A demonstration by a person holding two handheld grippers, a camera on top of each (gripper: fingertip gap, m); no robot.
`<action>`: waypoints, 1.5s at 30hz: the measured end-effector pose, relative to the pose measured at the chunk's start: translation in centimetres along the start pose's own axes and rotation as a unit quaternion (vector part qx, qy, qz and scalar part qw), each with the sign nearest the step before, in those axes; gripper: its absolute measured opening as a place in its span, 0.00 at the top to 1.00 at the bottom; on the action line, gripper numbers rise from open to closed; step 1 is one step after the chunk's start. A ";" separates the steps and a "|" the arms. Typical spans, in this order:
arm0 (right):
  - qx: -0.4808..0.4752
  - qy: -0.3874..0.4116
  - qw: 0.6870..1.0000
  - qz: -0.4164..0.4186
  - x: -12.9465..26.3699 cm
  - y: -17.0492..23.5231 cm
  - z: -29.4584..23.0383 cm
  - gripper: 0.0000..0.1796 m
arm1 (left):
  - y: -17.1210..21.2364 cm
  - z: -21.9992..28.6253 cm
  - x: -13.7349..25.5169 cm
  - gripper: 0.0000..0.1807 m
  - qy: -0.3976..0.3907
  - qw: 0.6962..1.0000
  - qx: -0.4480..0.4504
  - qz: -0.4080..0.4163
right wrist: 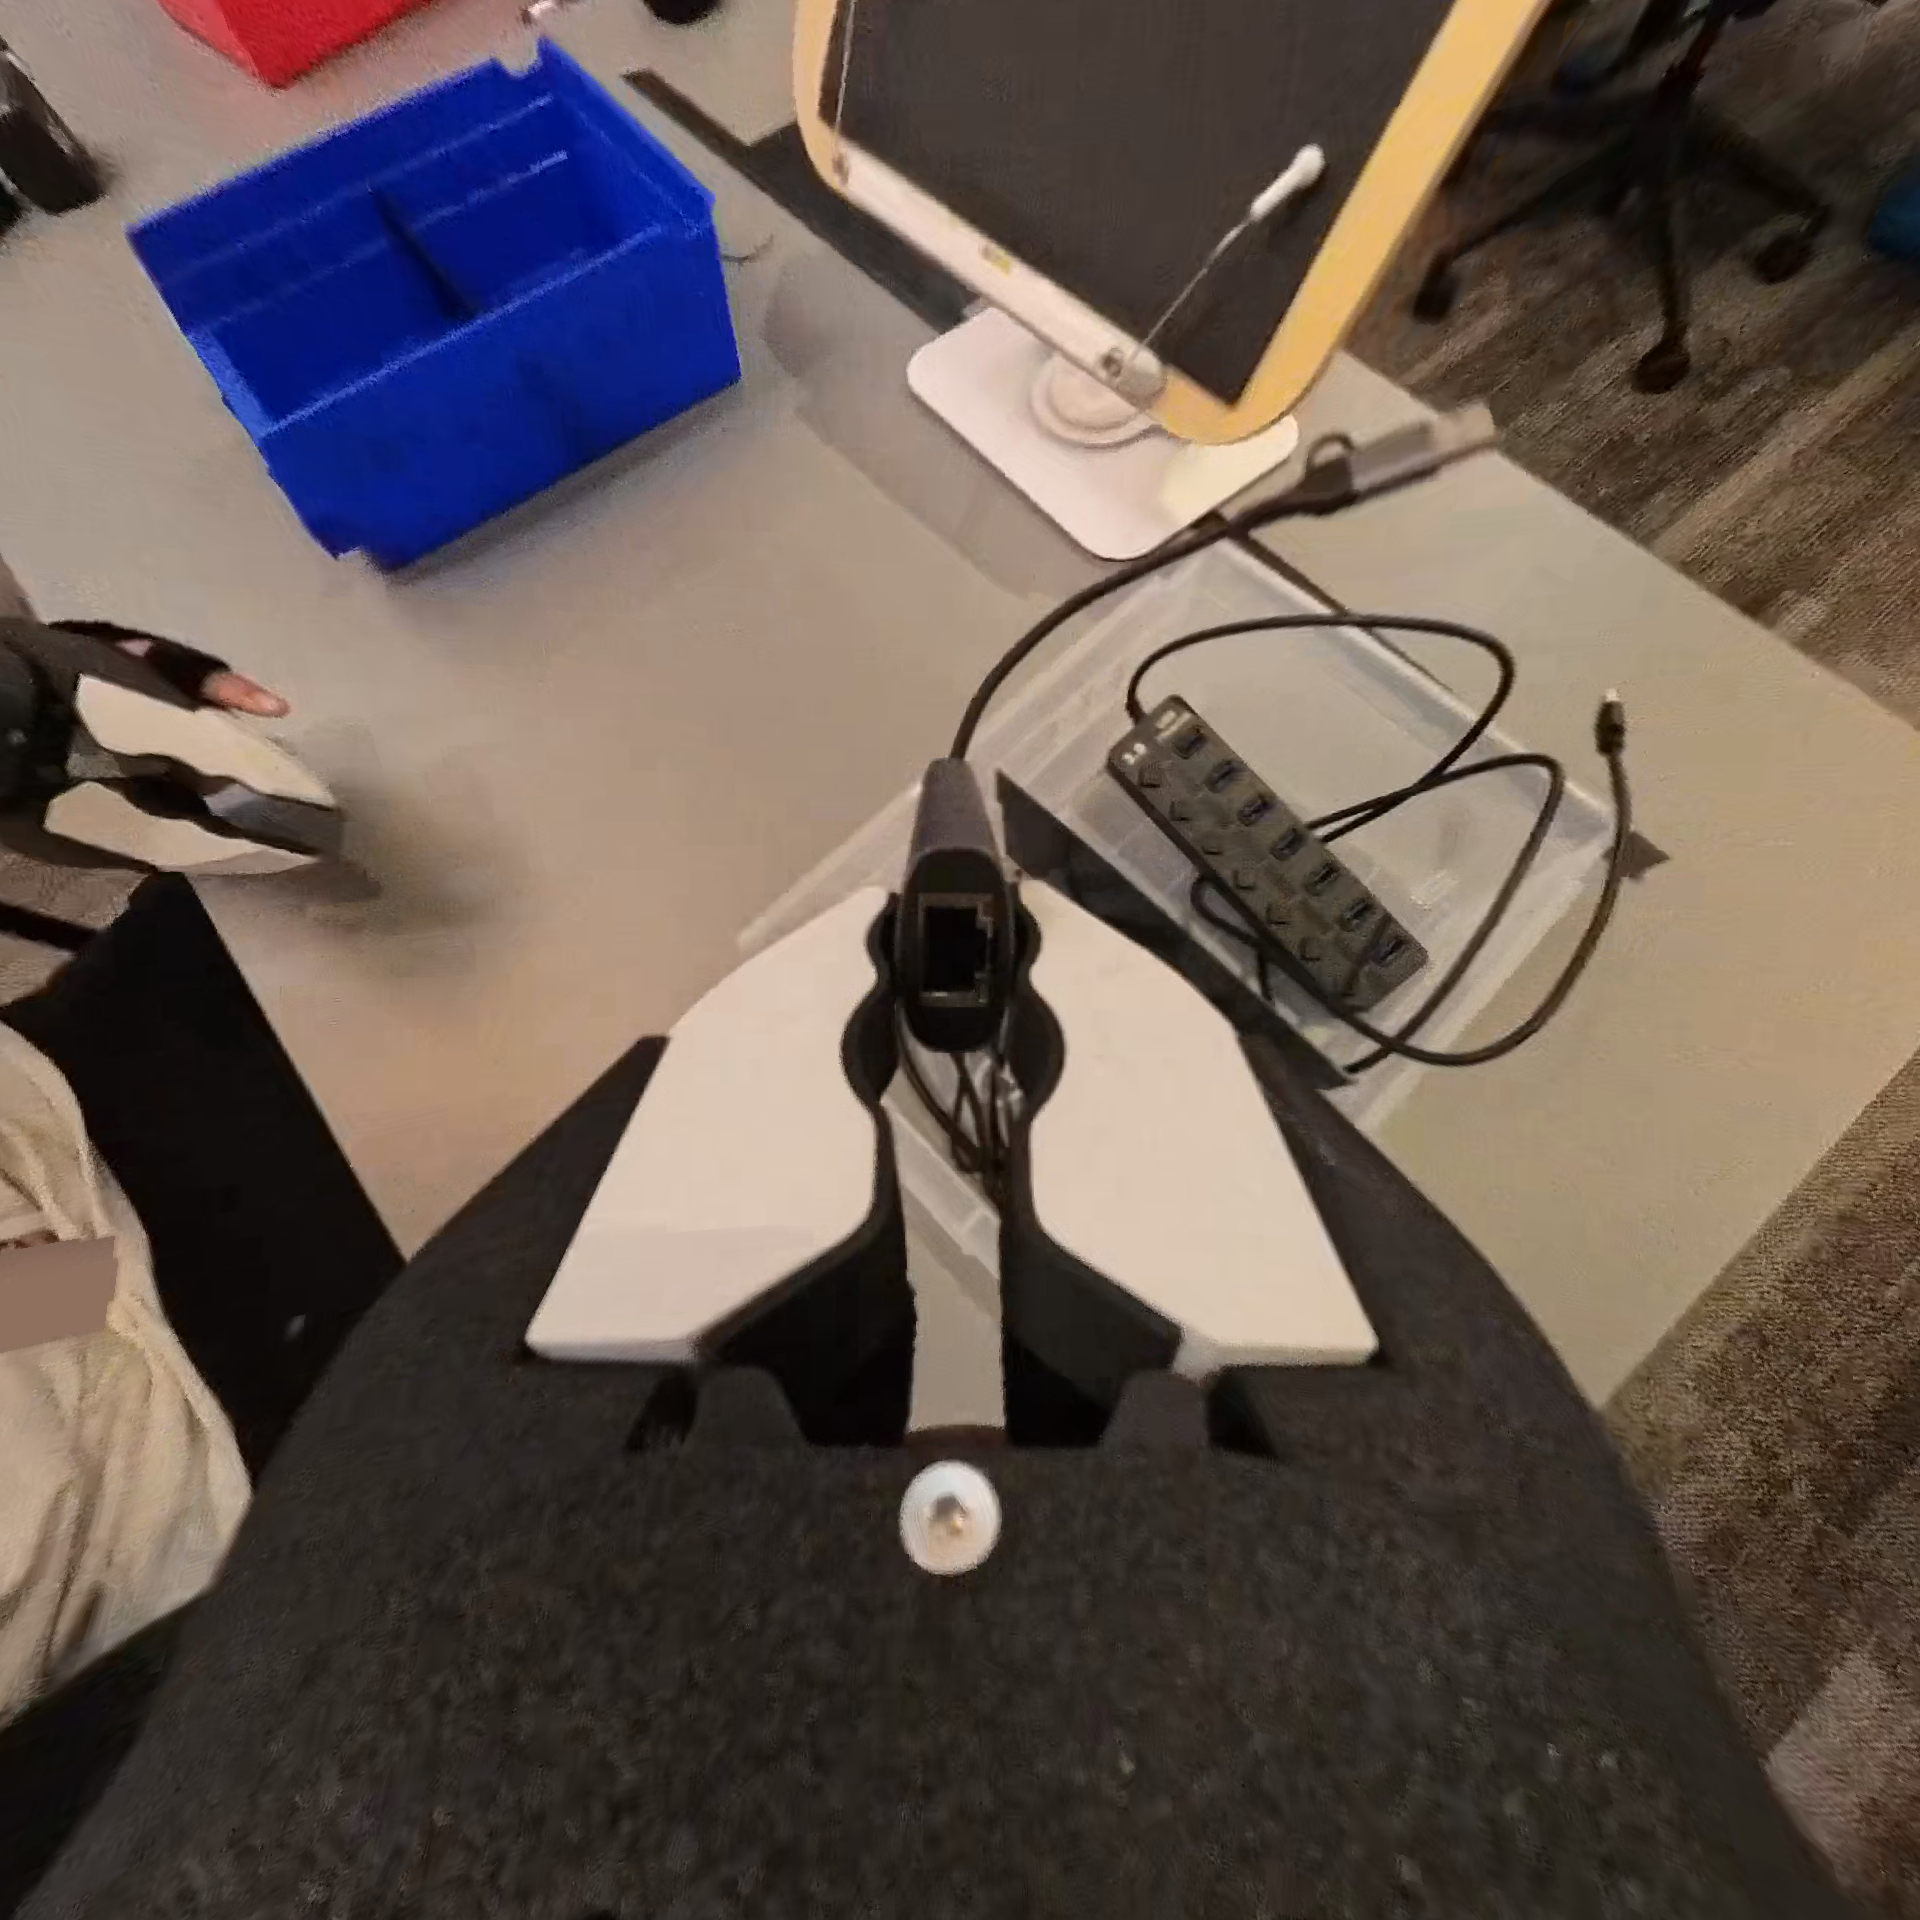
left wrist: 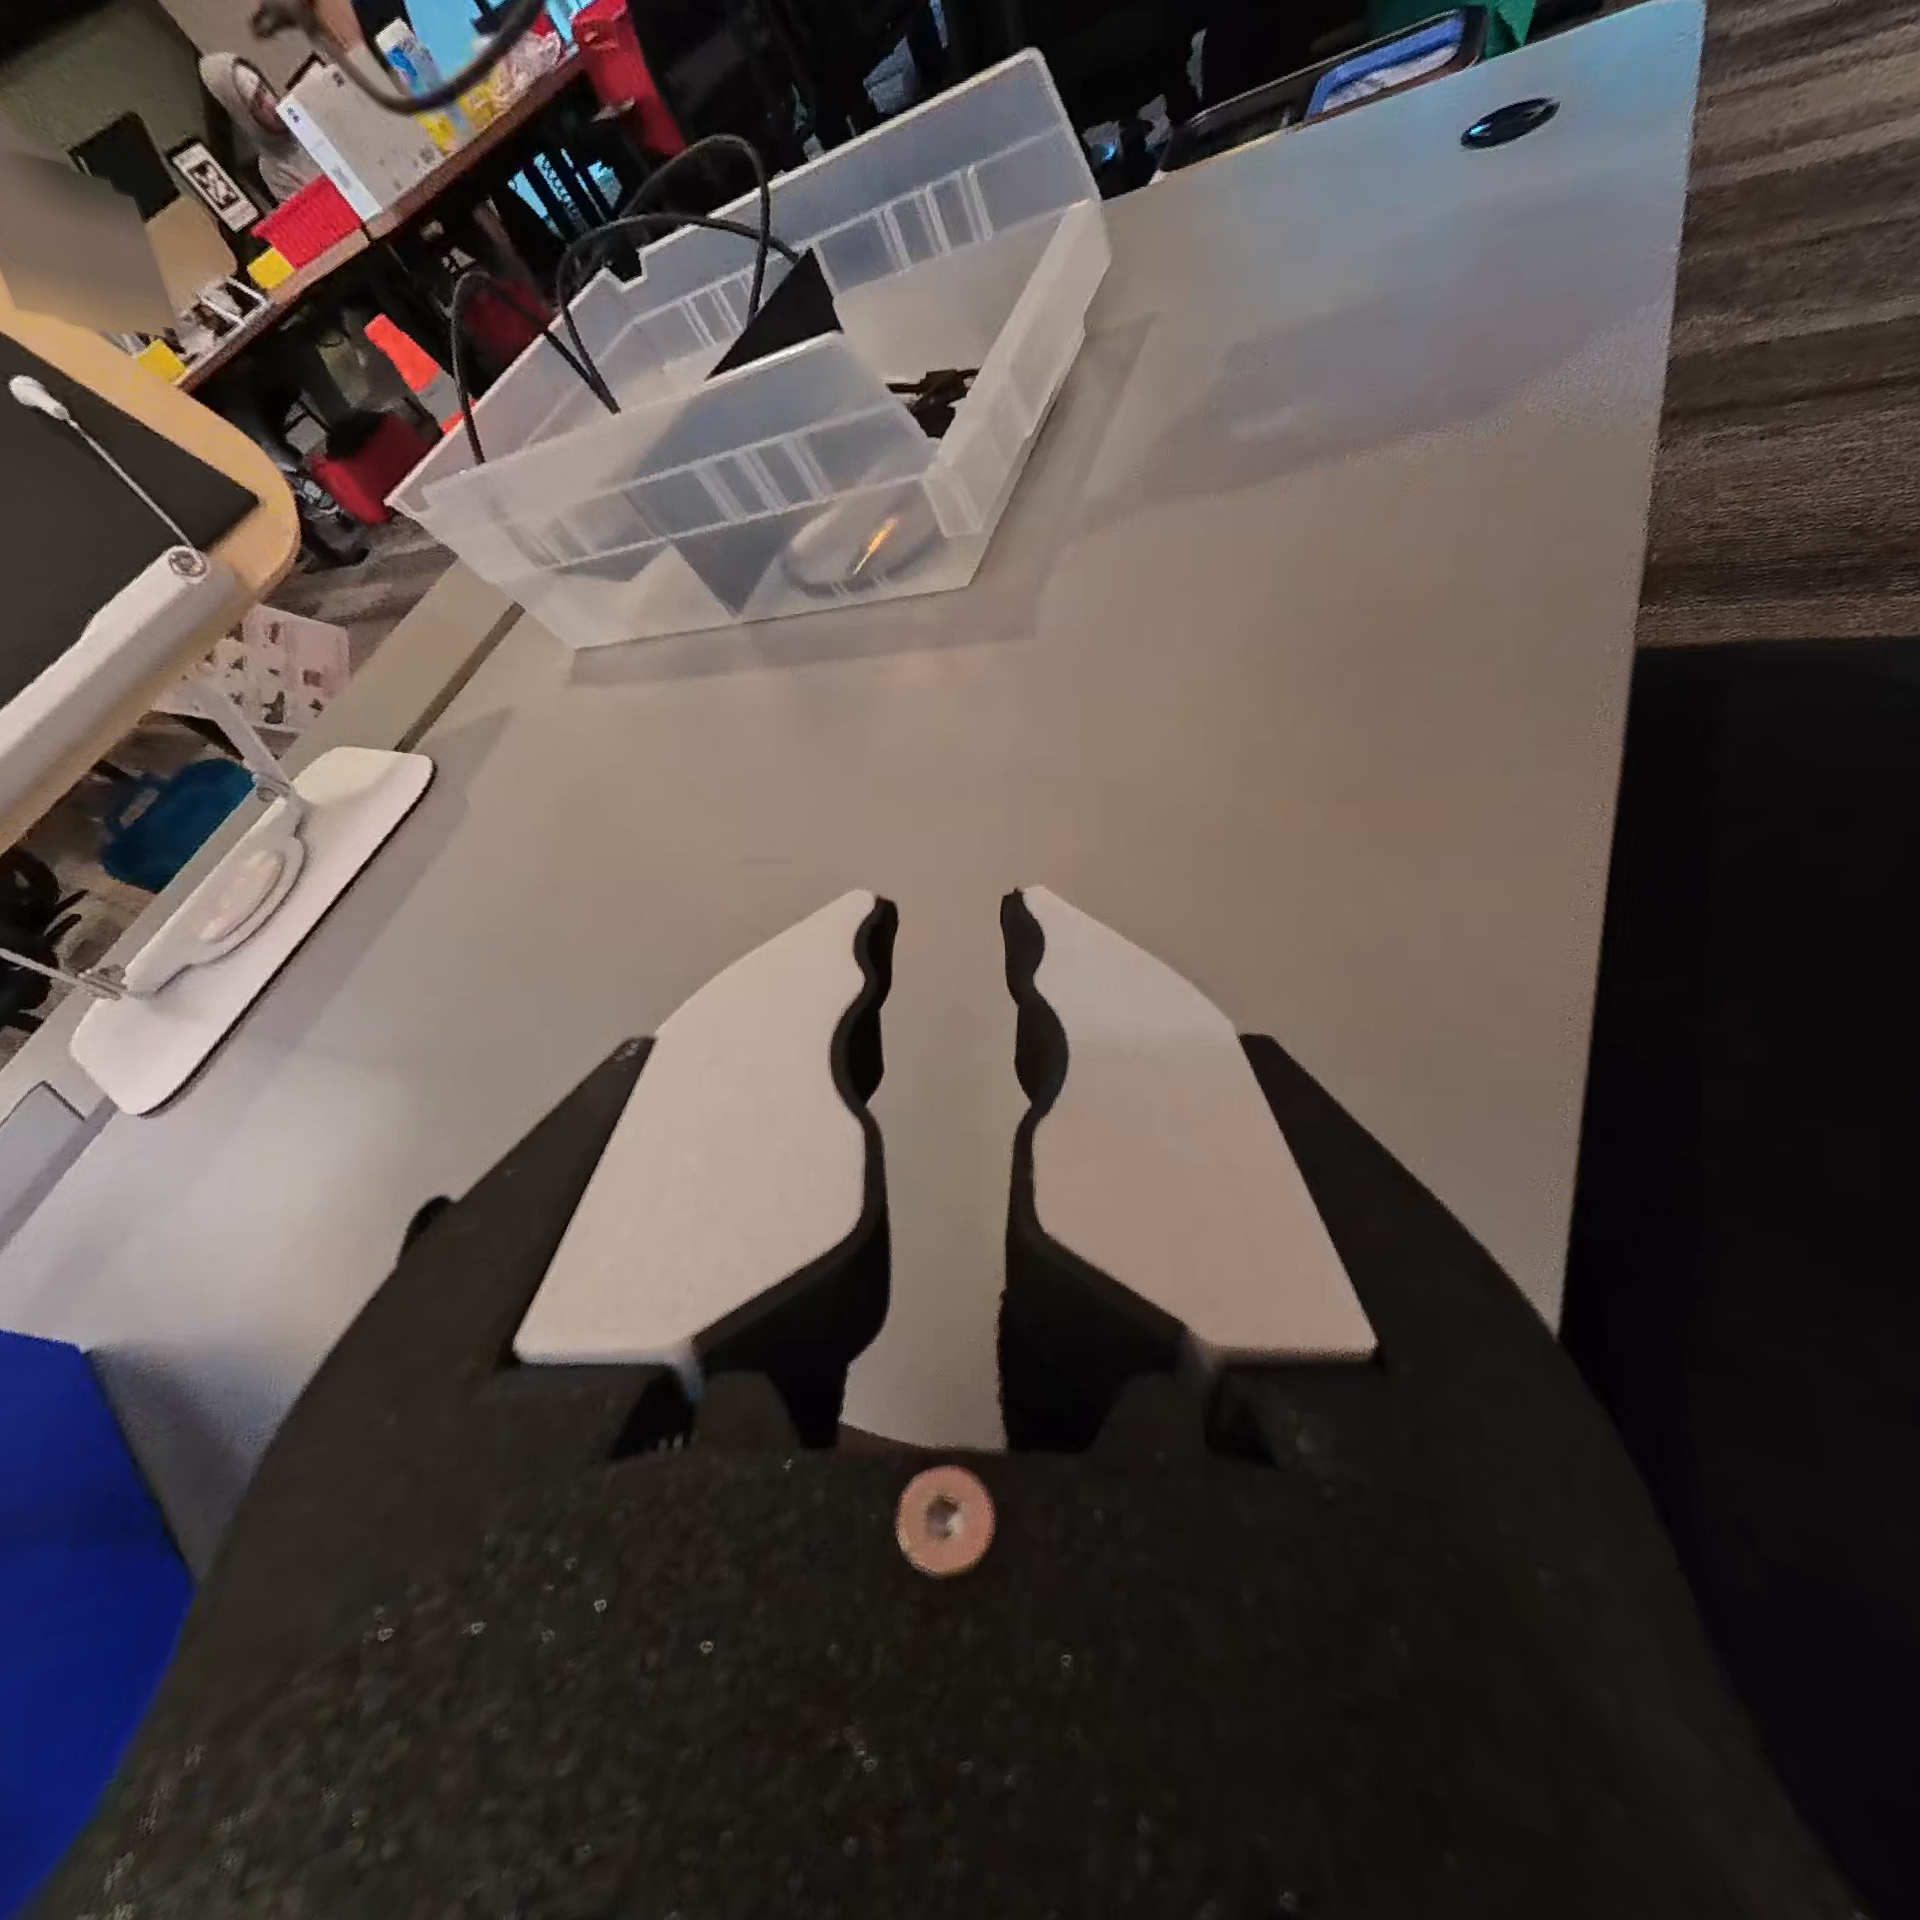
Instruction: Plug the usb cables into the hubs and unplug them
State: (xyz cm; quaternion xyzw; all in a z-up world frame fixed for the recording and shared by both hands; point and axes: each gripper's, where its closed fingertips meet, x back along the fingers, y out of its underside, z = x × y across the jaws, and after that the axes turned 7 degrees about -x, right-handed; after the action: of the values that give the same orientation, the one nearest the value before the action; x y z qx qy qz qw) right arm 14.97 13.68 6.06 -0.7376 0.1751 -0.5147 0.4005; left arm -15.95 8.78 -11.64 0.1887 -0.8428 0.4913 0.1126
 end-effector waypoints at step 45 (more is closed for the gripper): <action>-0.139 0.256 0.935 0.203 -7.3 12.6 -3.5 0.65 | 14.9 -12.3 21.6 0.78 -0.316 0.892 0.314 -0.081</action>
State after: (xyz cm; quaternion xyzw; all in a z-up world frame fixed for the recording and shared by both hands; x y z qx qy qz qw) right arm 10.78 9.38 -7.62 -0.5778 0.4879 -0.5643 0.3311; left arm -41.83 21.62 -9.19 0.4269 -0.6180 0.6338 -0.1849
